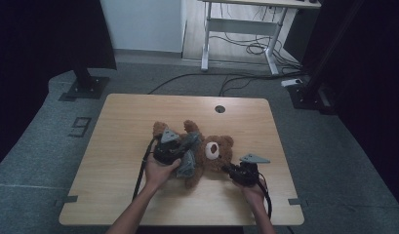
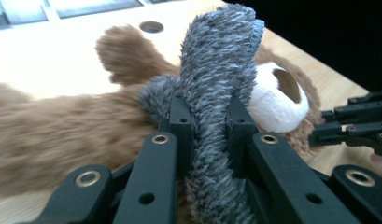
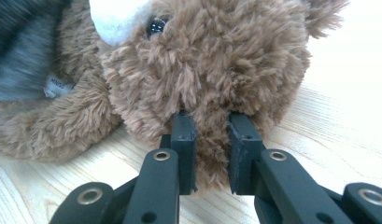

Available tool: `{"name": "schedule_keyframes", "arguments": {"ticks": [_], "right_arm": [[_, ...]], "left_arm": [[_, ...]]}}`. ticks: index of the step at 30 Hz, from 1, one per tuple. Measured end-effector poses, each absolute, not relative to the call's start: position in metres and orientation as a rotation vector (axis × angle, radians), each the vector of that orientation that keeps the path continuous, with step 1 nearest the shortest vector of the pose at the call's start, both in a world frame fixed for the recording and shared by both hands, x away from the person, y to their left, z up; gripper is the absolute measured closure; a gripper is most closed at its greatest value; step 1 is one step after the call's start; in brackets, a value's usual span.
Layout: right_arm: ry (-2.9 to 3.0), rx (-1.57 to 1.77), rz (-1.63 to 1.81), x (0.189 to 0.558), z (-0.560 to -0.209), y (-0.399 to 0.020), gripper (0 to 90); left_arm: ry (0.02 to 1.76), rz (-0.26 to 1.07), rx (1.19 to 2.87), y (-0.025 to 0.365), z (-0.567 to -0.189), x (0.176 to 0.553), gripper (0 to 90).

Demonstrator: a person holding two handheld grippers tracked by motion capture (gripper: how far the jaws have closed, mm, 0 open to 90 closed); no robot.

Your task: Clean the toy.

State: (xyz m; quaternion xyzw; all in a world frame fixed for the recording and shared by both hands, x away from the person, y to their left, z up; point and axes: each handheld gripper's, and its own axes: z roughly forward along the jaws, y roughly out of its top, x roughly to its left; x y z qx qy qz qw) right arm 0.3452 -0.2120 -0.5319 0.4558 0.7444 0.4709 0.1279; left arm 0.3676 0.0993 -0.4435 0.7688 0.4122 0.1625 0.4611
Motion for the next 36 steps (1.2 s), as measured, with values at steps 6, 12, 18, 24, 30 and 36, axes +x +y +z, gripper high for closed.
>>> {"name": "schedule_keyframes", "arguments": {"ticks": [6,12,18,24,30,36], "right_arm": [[2.164,1.325,1.368,0.345,-0.532,-0.212,75.6],[2.164,1.325,1.367,0.346,-0.532,-0.212,75.4],[2.163,1.327,1.366,0.346,-0.532,-0.212,75.4],[2.16,1.331,1.366,0.346,-0.532,-0.212,75.4],[2.151,1.332,1.367,0.346,-0.532,-0.212,75.0],[2.153,1.325,1.36,0.346,-0.531,-0.212,71.8]], "left_arm": [[1.062,0.444,1.899,0.125,-0.446,0.368,77.2],[1.108,0.481,1.912,0.145,-0.456,0.367,77.2],[1.18,0.477,1.898,0.172,-0.462,0.367,77.1],[1.091,0.465,1.854,0.152,-0.438,0.363,76.4],[1.034,0.43,1.915,0.101,-0.43,0.381,76.0],[1.064,0.404,1.946,0.091,-0.451,0.39,76.5]]}}
